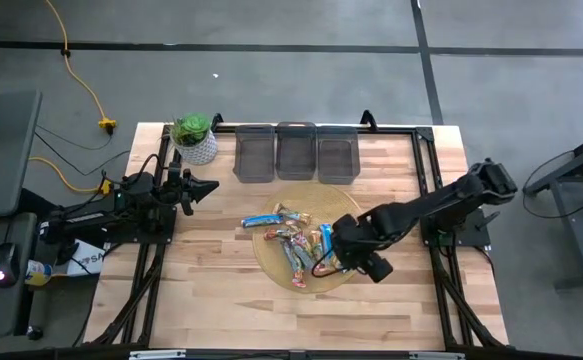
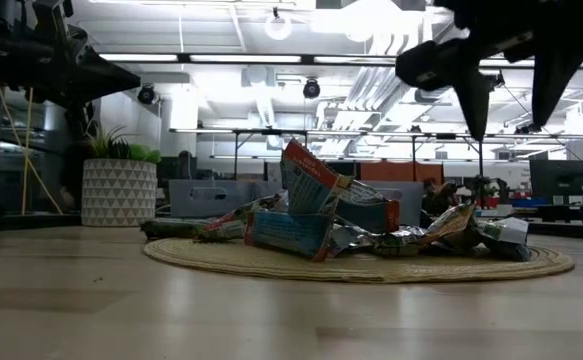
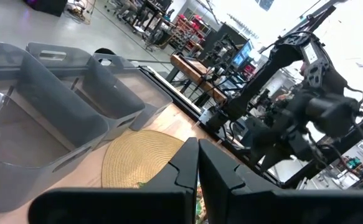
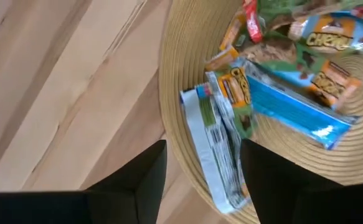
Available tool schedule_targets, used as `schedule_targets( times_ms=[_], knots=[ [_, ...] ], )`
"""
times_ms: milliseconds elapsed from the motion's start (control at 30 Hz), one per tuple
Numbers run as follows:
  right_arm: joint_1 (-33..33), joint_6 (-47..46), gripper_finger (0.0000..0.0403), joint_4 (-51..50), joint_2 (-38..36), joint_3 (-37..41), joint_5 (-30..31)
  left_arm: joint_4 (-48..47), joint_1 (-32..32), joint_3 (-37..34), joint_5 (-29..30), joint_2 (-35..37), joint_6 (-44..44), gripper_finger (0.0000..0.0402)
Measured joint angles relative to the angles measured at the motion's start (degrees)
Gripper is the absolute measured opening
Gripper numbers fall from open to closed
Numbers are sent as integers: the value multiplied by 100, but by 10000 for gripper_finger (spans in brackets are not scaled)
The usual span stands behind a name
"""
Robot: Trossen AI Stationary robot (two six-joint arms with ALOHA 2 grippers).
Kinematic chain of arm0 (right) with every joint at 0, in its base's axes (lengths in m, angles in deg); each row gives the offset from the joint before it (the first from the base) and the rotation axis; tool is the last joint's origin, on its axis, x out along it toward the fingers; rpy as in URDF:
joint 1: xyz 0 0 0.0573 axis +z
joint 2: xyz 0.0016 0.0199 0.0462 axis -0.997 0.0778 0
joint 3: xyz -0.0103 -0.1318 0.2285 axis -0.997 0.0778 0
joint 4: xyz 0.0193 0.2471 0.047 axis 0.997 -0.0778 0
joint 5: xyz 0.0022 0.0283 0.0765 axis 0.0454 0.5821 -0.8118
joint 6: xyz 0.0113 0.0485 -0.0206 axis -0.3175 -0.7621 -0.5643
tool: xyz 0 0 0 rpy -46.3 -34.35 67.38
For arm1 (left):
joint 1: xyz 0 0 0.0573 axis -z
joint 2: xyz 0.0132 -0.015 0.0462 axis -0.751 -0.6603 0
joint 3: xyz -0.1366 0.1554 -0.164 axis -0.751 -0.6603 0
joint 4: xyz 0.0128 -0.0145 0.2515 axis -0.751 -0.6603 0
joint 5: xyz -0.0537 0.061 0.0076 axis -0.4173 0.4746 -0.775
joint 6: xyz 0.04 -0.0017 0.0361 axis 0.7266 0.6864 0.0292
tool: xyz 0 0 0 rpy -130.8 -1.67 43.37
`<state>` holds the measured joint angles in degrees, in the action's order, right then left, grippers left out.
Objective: Pick and place Granola Bars by type
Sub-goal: Put the blue granola bar into the right black bin
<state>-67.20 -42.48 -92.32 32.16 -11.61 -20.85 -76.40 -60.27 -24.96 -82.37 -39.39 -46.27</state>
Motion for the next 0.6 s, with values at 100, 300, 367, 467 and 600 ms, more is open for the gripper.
schedule_targets(
  times_ms=[100, 300, 367, 467, 600],
  knots=[
    [53, -156, 188, 28, 224, 0, -7, 0, 0, 0, 1, 0, 0, 10],
    [86, -346, 188, 97, 548, 0, 59, 0, 0, 0, 1, 0, 0, 10],
    [84, -405, 188, 102, 598, 0, 208, 0, 0, 0, 1, 0, 0, 10],
    [35, -591, 188, 78, 609, 0, 361, -2, 0, 0, 1, 2, 26, 10],
    [-68, -1011, 188, -400, 581, 2, 395, 0, 0, 0, -14, 0, 147, 10]
  ],
)
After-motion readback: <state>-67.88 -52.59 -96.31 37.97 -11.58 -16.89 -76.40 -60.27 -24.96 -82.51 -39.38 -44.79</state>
